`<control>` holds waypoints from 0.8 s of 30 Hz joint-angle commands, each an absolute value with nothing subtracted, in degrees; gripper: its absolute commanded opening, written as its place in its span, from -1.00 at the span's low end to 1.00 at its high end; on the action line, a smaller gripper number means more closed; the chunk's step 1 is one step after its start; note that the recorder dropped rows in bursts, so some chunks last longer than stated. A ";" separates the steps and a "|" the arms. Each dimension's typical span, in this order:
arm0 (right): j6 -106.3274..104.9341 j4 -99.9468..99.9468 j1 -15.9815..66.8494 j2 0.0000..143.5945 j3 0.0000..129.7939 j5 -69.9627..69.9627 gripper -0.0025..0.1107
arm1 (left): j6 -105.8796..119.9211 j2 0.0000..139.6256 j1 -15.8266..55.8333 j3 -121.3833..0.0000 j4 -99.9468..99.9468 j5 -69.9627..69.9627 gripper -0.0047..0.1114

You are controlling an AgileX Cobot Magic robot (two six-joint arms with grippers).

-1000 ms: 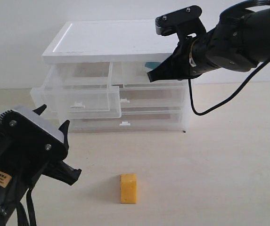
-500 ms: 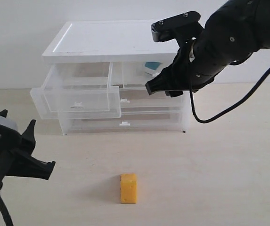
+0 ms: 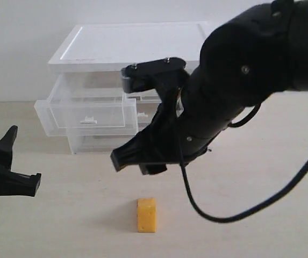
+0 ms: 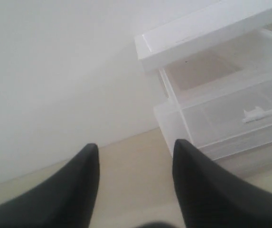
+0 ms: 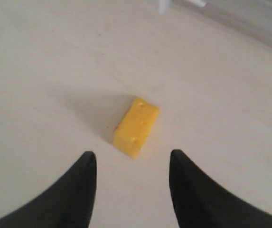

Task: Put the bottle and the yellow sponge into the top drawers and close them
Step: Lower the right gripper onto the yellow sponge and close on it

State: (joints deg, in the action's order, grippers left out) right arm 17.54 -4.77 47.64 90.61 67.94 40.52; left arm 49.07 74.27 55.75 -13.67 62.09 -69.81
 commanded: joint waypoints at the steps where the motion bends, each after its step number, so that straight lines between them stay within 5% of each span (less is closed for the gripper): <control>1: 26.07 -5.92 50.19 89.90 63.57 34.49 -0.19 | 49.39 74.02 56.01 -13.41 62.63 -69.96 -0.15; 15: 39.69 -13.29 50.94 105.51 56.71 16.25 -0.19 | 48.98 74.02 56.01 -13.41 62.53 -69.96 -0.15; 18: 42.69 -14.63 50.94 105.65 56.71 13.90 0.06 | 48.98 74.02 56.01 -13.41 62.53 -69.96 -0.15; 24: 46.09 -15.84 50.84 108.58 56.71 9.94 0.09 | 48.98 74.02 56.01 -13.41 62.53 -69.96 -0.15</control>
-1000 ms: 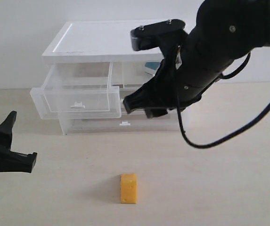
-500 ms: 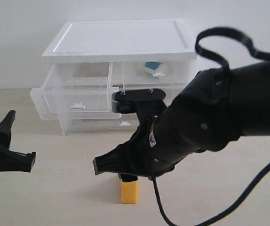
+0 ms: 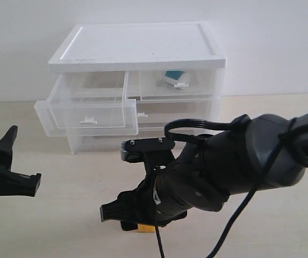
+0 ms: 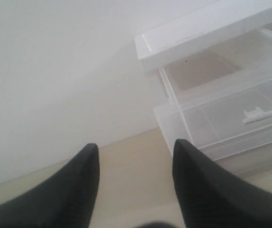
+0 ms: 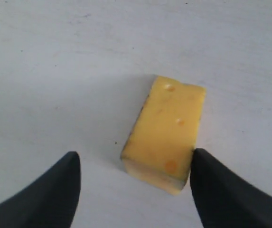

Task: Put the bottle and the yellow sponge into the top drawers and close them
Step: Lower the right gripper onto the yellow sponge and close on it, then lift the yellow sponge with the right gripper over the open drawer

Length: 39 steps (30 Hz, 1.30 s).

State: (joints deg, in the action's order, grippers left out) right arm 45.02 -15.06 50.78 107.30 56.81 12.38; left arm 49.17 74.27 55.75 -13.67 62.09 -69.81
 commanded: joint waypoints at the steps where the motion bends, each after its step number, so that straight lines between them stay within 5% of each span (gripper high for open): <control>1: 46.26 -15.96 50.84 108.92 56.71 9.81 0.09 | 48.98 74.02 56.01 -13.41 62.53 -69.96 -0.15; 7: 46.29 -16.05 49.51 110.48 56.71 9.55 -0.01 | 48.98 74.02 56.01 -13.41 62.53 -69.96 -0.15; 15: 42.73 -17.40 49.01 110.48 56.71 8.62 -0.95 | 48.98 74.02 56.01 -13.41 62.53 -69.96 -0.15; 39: 8.46 -5.50 49.14 84.43 57.82 33.51 -0.96 | 51.16 74.02 56.01 -13.41 63.78 -69.96 -0.15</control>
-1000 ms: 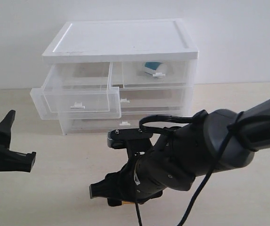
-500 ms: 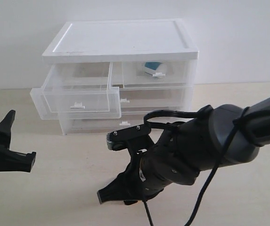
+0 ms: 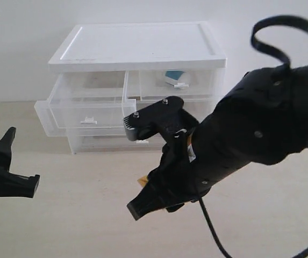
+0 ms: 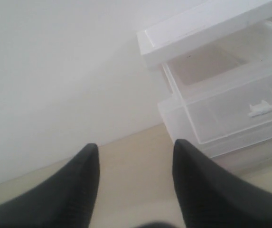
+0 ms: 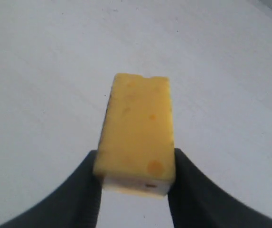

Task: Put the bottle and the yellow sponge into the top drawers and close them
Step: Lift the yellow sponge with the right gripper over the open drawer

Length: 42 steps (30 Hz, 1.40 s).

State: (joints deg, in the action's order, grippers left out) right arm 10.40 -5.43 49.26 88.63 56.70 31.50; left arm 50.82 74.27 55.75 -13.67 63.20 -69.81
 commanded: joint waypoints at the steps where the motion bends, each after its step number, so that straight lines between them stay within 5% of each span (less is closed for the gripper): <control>1: 8.06 -5.50 49.14 83.80 59.00 34.68 -0.96 | 51.04 74.02 56.01 -13.41 63.44 -69.96 -0.15; 26: 0.70 -13.06 48.81 106.14 103.77 47.86 -0.96 | 50.93 74.02 56.01 -13.41 63.09 -69.96 -0.15; 42: -3.98 -13.64 46.25 119.57 116.94 47.65 -0.96 | 50.93 74.02 56.01 -13.41 62.22 -69.96 -0.15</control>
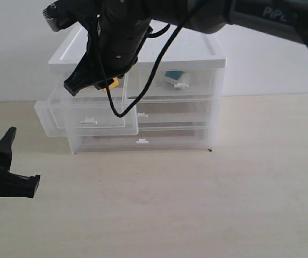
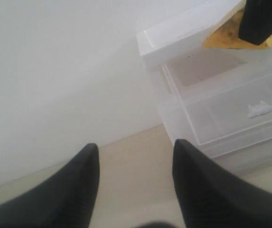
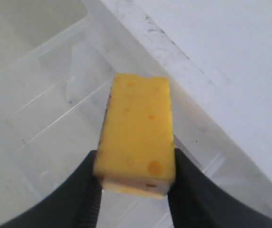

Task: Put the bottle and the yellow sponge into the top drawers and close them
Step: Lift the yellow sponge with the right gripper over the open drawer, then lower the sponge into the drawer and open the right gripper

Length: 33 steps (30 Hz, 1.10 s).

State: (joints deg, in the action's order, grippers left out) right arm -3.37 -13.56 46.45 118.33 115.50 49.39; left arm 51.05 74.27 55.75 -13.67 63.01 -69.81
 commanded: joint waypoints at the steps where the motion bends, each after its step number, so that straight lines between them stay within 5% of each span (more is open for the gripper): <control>1: -3.98 -13.41 46.25 120.11 116.94 47.21 -0.96 | 50.93 74.02 56.01 -13.41 62.12 -69.96 -0.15; 13: -2.56 -14.21 46.25 121.92 117.19 45.67 -0.93 | 50.93 74.02 56.01 -13.41 62.12 -69.96 -0.15; 20: -0.44 -14.14 46.25 121.92 117.19 45.05 -0.25 | 50.93 74.02 56.01 -13.41 62.12 -69.96 -0.15; 33: 0.00 -13.43 46.25 116.23 117.19 50.07 -0.26 | 50.93 74.02 56.01 -13.41 62.12 -69.96 -0.15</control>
